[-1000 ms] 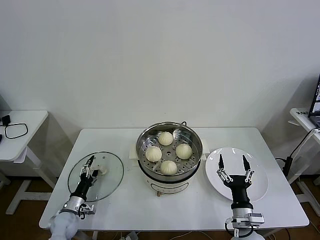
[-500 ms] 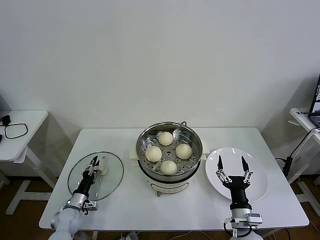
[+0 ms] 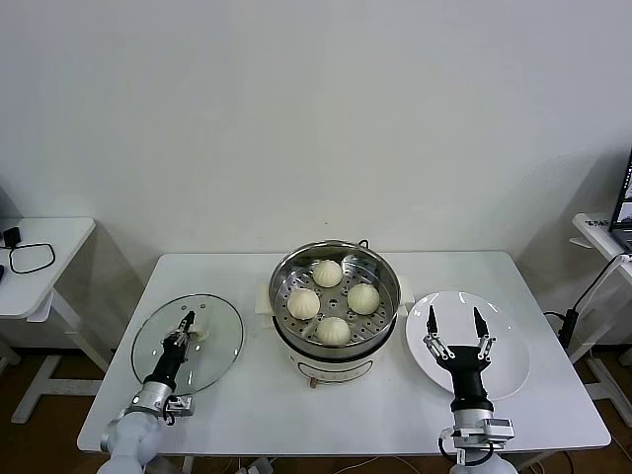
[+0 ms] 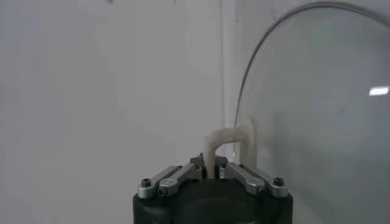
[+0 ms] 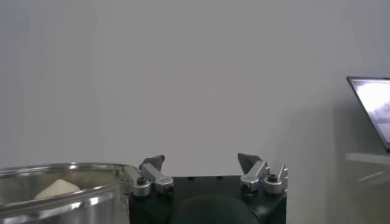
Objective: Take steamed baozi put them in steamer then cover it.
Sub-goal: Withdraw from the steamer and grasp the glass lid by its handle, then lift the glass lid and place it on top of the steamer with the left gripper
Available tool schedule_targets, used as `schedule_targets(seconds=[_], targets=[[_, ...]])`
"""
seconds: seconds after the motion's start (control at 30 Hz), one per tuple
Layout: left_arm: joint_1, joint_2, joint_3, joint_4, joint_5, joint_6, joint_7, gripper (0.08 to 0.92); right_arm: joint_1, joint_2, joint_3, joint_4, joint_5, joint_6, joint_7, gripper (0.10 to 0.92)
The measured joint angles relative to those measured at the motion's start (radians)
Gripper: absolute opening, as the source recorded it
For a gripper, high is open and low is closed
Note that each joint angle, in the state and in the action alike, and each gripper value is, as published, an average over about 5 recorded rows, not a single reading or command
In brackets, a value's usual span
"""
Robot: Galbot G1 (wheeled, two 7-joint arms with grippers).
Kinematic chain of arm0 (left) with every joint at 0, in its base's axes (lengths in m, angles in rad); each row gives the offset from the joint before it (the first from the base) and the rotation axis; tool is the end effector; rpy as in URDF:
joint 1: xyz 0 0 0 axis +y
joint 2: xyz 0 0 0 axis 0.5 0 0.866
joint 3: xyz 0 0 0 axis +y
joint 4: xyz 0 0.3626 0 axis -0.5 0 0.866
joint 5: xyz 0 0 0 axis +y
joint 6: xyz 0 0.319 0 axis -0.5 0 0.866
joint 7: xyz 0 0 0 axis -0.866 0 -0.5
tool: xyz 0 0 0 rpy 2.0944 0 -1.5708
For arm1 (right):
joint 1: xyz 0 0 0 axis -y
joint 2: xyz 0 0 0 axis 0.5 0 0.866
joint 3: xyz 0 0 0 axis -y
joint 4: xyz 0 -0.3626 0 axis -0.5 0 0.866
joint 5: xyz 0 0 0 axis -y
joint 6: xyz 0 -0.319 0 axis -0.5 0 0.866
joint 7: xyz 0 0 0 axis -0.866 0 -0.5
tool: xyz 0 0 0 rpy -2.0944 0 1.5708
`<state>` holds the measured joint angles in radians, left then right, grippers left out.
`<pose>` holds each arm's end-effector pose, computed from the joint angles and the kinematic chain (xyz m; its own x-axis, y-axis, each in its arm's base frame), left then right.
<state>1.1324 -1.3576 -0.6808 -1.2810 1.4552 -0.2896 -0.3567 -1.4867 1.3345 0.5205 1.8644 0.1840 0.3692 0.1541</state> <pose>0.2639 0.1428 -0.4575 -0.9958 0.0918 -0.0032 -0.0046 -0.0156 0.9999 0.1644 -0.0624 -0.3679 -0.9737 0.0731 -0.2156 0.0742 0.9972 0.0028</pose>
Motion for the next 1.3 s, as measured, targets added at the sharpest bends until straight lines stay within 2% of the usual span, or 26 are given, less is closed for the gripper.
schedule_targets(seconds=[0.3,0.47,0.63,0.93,1.3], targets=[[0.077,0.016,-0.032,-0.22,-0.051,0.049,0.039,0.196,0.006,-0.006,0.001,0.008,0.007,-0.001,0.0,0.823],[0.135,0.046,-0.01,-0.384,-0.123,0.136,0.085,0.196,0.011,-0.013,0.005,0.011,0.015,-0.005,0.0,0.823],[0.174,0.091,0.042,-0.553,-0.194,0.26,0.169,0.196,0.013,-0.016,0.007,0.013,0.021,-0.005,0.0,0.823],[0.166,0.177,0.223,-0.773,-0.246,0.516,0.37,0.196,0.01,-0.013,0.013,0.016,0.024,-0.001,-0.004,0.823],[0.013,0.21,0.523,-0.83,-0.165,0.746,0.592,0.196,0.0,0.004,0.024,0.021,0.011,0.001,-0.005,0.823]])
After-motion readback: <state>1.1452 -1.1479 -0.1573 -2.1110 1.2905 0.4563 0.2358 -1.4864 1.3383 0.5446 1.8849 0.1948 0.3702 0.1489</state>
